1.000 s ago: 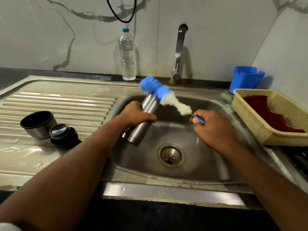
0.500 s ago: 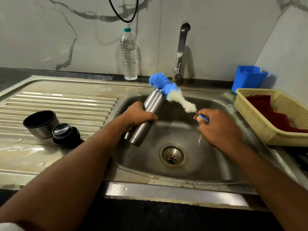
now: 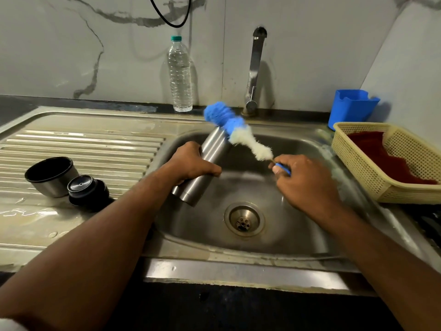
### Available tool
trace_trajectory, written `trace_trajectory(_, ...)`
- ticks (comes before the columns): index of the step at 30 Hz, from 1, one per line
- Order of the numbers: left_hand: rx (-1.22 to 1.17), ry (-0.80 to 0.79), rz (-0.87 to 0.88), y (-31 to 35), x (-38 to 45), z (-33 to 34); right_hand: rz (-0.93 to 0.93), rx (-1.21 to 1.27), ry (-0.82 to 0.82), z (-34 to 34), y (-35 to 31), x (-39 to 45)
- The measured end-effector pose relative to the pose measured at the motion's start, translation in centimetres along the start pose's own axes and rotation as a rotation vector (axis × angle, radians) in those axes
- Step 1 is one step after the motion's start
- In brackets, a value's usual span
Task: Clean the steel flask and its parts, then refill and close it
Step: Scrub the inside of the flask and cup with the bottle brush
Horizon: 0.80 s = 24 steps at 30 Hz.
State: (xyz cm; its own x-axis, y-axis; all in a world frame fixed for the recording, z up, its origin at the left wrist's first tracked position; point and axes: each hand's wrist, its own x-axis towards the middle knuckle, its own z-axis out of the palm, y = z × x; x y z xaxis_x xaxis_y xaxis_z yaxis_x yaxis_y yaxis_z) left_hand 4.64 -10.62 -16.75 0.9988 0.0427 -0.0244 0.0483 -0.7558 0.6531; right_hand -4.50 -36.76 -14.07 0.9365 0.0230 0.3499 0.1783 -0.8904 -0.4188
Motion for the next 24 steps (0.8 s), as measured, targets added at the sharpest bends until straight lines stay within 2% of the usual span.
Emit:
trace_trajectory(2, 0.004, -0.012, 0.007, 0.0, -0.1, 0.1, -0.029, -0.005, -0.044, 0.0, -0.4, -0.2)
trace_trajectory(6, 0.052, -0.018, 0.016, 0.1, -0.3, 0.0, 0.024, -0.010, 0.026, -0.2, -0.1, 0.1)
trace_trajectory(9, 0.067, -0.025, 0.035, 0.3, -0.5, 0.0, -0.014, -0.003, -0.045, -0.4, -0.1, -0.2)
trace_trajectory(12, 0.040, -0.035, 0.043, 0.5, -0.5, 0.1, 0.007, 0.014, 0.012, -0.5, 0.5, 0.2)
trace_trajectory(16, -0.131, -0.113, 0.005, 0.8, -0.7, 0.0, 0.000, 0.046, -0.051, -0.2, 0.6, 0.5)
trace_trajectory(19, -0.239, -0.166, -0.051, 1.0, -1.1, -0.1, 0.068, 0.063, -0.024, -0.2, 1.6, 1.2)
trace_trajectory(24, -0.495, -0.232, -0.112, 1.8, -1.5, -0.6, 0.080, 0.176, -0.025, -0.3, 1.9, 1.4)
